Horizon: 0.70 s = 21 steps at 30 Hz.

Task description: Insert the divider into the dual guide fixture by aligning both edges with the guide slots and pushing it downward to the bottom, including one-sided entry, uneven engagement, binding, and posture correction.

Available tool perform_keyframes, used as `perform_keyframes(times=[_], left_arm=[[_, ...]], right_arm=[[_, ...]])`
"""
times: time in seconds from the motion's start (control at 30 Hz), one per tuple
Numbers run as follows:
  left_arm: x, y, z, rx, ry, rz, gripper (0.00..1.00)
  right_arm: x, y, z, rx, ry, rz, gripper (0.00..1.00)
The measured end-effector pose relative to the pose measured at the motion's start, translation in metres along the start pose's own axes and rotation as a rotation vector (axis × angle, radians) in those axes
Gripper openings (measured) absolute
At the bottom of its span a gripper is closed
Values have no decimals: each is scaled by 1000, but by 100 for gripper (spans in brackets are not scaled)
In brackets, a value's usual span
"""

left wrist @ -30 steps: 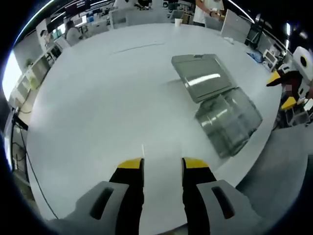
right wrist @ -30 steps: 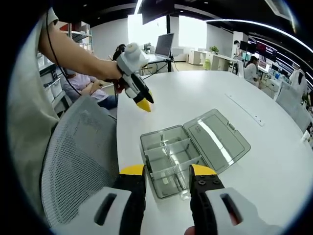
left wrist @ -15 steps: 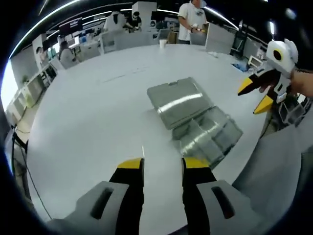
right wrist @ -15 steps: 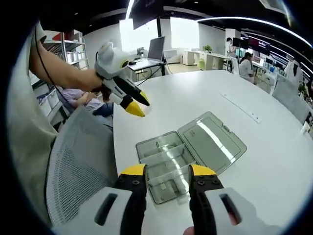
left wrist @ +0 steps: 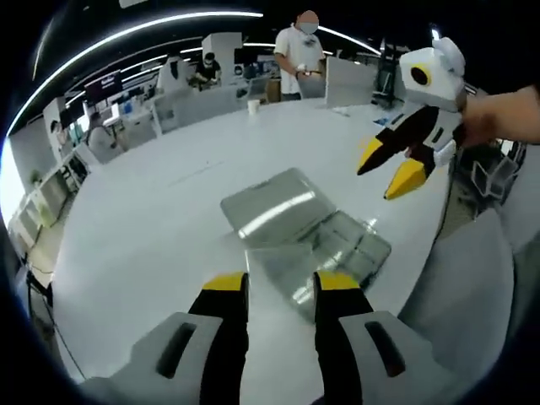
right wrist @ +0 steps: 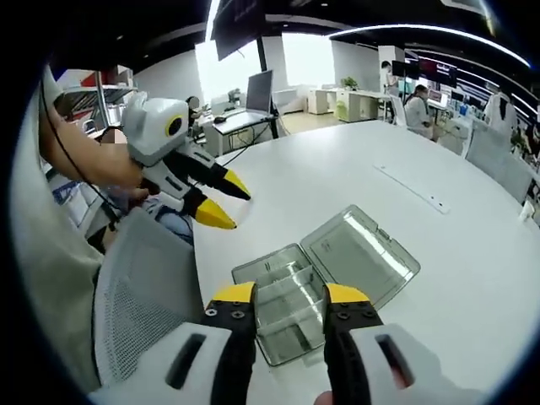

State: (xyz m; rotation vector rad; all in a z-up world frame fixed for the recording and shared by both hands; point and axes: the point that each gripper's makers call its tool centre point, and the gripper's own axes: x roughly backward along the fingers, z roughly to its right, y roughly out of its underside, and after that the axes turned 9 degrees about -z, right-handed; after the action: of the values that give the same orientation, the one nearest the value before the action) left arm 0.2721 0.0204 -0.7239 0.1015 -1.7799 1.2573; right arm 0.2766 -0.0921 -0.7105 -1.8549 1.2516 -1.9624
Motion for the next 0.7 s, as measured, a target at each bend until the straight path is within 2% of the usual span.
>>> perform_keyframes(times=[0.4,0.7], left_arm=[[5,-21,15,-65,-5,60,28],[6,-34,32,-177,-19,92,28]], right_arm=[[-1,-26,-8,-24,-41,14,23],[-4,-39,-19,-81,-108,-11,20]])
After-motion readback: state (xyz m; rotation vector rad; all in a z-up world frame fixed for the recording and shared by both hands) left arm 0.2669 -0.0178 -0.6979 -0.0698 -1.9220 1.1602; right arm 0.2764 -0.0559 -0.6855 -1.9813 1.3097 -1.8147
